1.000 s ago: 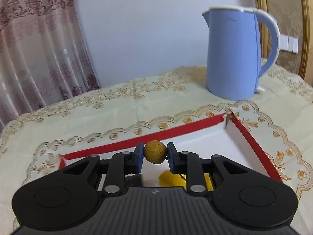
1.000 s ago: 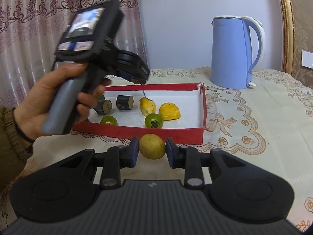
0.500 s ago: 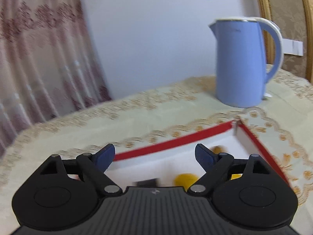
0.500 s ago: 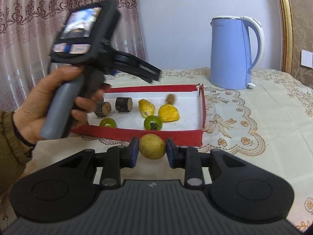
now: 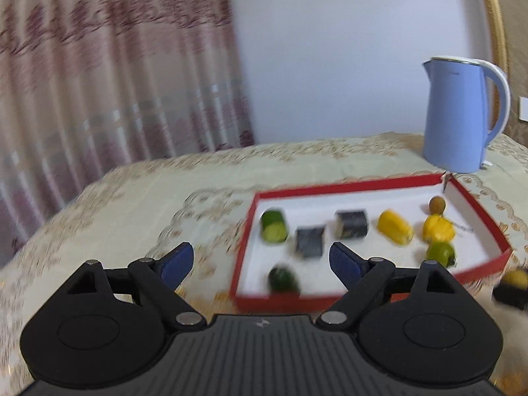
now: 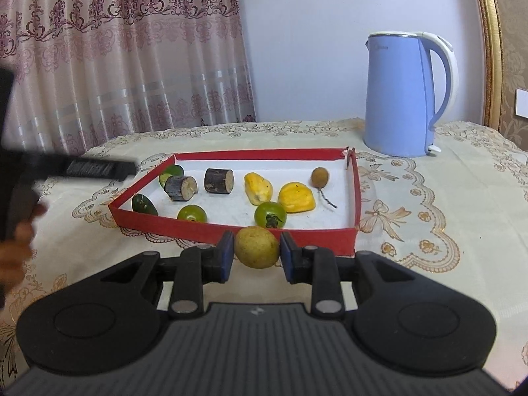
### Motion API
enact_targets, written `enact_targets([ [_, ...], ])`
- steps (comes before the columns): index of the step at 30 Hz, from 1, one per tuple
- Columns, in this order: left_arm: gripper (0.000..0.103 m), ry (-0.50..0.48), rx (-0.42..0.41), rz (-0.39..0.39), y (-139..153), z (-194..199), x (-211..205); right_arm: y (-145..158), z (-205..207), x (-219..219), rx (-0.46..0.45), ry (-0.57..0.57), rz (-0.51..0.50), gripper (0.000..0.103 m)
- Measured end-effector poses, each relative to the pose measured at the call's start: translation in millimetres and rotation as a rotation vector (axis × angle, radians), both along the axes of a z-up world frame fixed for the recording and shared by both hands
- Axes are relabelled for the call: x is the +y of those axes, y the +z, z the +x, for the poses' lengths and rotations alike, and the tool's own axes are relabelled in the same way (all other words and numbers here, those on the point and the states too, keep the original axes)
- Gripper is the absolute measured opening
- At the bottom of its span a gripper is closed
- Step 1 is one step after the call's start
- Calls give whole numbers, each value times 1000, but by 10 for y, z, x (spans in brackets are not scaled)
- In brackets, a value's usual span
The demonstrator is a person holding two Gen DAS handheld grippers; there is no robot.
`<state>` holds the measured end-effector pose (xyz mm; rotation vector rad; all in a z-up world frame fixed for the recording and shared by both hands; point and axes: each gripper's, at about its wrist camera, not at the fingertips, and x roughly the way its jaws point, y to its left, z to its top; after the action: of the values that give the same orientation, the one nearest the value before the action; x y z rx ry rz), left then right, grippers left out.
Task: Organize fruits
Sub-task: 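Move the yellow fruit held in the right gripper over the tray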
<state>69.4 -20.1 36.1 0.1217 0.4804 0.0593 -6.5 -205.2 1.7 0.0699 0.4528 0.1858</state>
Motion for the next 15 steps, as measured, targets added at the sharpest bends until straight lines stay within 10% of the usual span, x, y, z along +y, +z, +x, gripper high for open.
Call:
enact_targets([
  [15,90,-6,34,-26,-459,-164,-24,98,206,18,-12,11,2,28],
])
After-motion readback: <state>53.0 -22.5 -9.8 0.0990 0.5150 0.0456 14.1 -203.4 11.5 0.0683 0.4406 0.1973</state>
